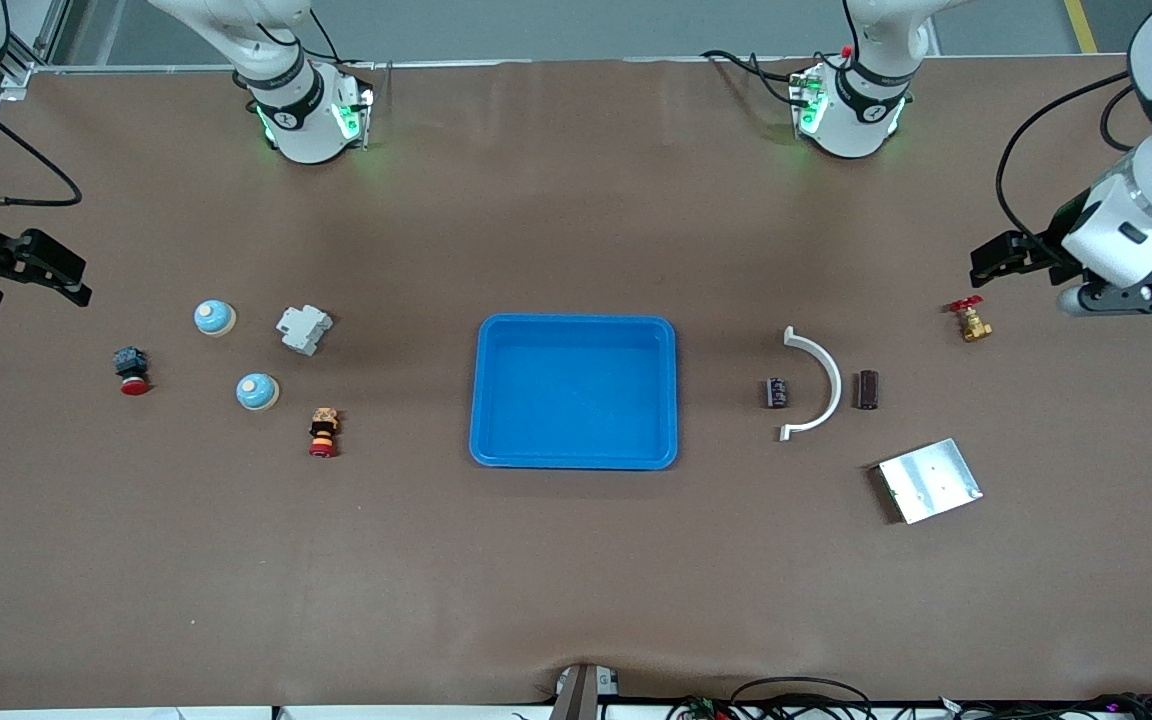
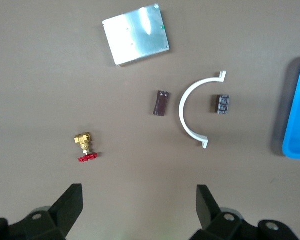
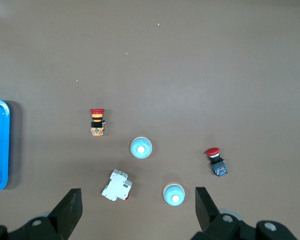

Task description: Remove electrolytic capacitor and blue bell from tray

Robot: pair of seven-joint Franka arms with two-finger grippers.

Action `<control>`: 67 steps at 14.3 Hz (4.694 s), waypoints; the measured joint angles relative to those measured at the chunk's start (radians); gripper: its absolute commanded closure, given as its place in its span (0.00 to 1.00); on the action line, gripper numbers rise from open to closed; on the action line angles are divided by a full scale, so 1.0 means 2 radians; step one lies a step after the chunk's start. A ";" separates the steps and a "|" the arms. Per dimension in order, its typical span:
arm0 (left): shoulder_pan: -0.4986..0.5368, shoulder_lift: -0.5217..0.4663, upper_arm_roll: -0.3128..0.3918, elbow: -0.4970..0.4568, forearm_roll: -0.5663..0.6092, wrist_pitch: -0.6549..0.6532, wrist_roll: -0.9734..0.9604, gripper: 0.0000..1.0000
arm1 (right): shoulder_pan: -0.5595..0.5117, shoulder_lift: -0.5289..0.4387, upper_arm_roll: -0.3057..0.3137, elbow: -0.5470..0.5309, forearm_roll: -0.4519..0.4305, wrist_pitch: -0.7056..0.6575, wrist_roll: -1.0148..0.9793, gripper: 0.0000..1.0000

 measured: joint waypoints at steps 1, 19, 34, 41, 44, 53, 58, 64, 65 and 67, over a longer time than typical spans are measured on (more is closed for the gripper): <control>0.000 0.000 0.000 0.011 0.000 0.000 -0.011 0.00 | 0.000 0.000 0.001 0.000 0.000 0.000 0.000 0.00; 0.000 0.024 -0.002 0.093 0.000 -0.017 -0.021 0.00 | 0.031 0.000 -0.059 -0.029 0.041 -0.001 0.043 0.00; -0.183 0.024 0.188 0.097 0.000 -0.020 -0.022 0.00 | 0.045 -0.005 -0.055 -0.032 0.011 -0.028 0.055 0.00; -0.191 0.025 0.200 0.097 0.000 -0.021 -0.022 0.00 | 0.045 -0.010 -0.055 -0.031 0.010 -0.034 0.079 0.00; -0.191 0.026 0.200 0.097 0.000 -0.021 -0.022 0.00 | 0.045 -0.010 -0.055 -0.031 0.010 -0.034 0.085 0.00; -0.191 0.026 0.200 0.097 0.000 -0.021 -0.022 0.00 | 0.045 -0.010 -0.055 -0.031 0.010 -0.029 0.087 0.00; -0.191 0.026 0.200 0.097 0.000 -0.021 -0.022 0.00 | 0.046 -0.012 -0.053 -0.028 0.010 -0.027 0.087 0.00; -0.191 0.026 0.201 0.097 0.000 -0.021 -0.022 0.00 | 0.046 -0.014 -0.052 -0.028 0.010 -0.027 0.087 0.00; -0.191 0.026 0.201 0.097 0.000 -0.021 -0.022 0.00 | 0.046 -0.014 -0.052 -0.028 0.010 -0.027 0.087 0.00; -0.191 0.026 0.201 0.097 0.000 -0.021 -0.022 0.00 | 0.046 -0.014 -0.052 -0.028 0.010 -0.027 0.087 0.00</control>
